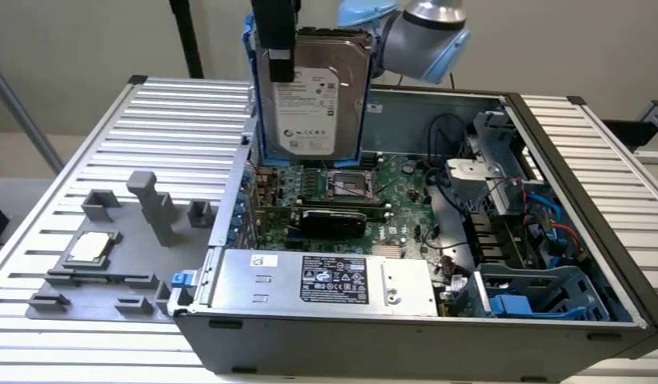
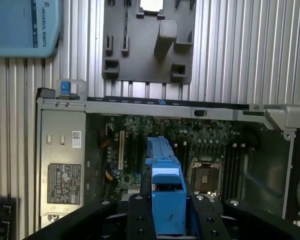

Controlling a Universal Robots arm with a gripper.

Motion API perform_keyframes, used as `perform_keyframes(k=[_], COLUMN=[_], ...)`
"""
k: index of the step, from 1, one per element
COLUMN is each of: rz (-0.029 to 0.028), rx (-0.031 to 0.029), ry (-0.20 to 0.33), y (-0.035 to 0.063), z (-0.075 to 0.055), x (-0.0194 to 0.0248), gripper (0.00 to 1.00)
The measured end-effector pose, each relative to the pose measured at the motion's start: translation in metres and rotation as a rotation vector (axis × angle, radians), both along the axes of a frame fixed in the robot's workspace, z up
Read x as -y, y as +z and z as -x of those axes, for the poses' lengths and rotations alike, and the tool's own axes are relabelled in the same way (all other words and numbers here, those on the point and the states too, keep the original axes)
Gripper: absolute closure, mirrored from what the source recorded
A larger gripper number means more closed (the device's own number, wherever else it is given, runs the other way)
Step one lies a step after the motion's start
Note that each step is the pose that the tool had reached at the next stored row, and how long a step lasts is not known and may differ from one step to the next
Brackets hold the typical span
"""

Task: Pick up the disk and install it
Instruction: 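Pick up the disk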

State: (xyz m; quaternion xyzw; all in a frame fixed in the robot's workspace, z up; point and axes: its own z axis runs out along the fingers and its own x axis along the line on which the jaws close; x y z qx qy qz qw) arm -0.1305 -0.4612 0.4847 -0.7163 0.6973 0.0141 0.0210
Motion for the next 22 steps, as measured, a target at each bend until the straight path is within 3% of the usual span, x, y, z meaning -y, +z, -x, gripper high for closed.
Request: perform_keyframes(k=[22], rz=[0.0001], rx=[-0.0017], ry=[0.000], y=[0.0000], z=[-0.100], x=[0.0278], gripper=[1.00])
